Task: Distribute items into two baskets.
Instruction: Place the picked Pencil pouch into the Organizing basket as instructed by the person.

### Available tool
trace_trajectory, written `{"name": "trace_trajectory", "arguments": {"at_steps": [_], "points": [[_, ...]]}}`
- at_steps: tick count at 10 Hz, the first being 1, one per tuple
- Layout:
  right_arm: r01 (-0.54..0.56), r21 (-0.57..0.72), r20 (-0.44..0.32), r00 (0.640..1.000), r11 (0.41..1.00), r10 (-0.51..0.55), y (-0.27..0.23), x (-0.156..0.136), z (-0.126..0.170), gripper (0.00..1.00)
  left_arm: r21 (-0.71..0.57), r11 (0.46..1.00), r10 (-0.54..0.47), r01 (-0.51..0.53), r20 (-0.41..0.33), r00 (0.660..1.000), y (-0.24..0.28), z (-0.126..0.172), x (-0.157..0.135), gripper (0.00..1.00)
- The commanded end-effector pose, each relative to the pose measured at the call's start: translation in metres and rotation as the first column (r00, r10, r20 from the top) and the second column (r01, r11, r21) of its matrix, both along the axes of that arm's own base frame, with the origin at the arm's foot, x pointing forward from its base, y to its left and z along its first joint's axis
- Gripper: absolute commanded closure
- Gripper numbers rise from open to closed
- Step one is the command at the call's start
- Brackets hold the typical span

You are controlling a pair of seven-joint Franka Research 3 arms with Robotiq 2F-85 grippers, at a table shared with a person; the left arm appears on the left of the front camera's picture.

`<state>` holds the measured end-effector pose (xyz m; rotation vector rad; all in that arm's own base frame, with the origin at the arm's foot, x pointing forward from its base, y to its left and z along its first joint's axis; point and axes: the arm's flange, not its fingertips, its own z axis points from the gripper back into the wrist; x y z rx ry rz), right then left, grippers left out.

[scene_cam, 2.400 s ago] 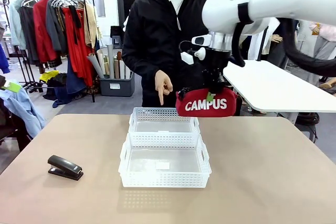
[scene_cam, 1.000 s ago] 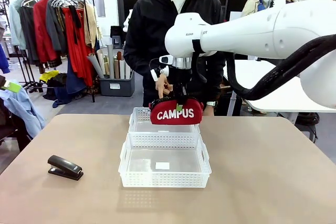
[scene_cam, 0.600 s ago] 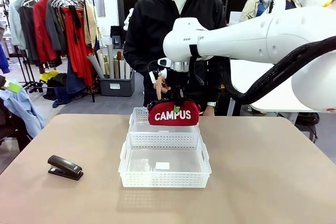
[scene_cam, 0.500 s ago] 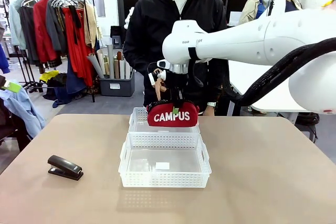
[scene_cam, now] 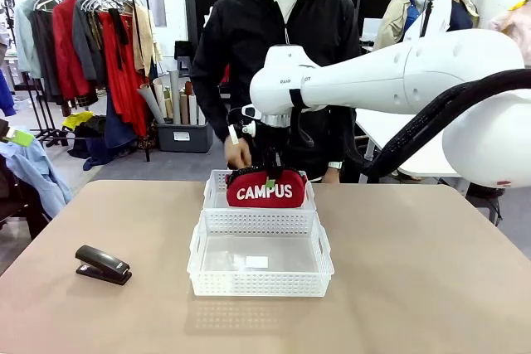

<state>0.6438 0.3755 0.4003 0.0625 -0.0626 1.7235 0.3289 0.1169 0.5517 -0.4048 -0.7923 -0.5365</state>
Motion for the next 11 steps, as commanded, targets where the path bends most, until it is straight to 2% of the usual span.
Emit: {"name": "trace_trajectory", "arguments": {"at_steps": [1, 11], "points": [[0.024, -0.035, 0.037, 0.999, 0.999, -0.023, 0.008, 0.011, 0.003, 1.00, -0.013, 1.000, -0.017, 0.018, 0.013, 1.000, 0.000, -0.001, 0.000, 0.00], [-0.012, -0.047, -0.023, 1.000, 0.999, 0.011, 0.018, 0.015, -0.020, 1.00, -0.013, 1.000, -0.017, 0.018, 0.013, 1.000, 0.000, -0.001, 0.000, 0.00]]}}
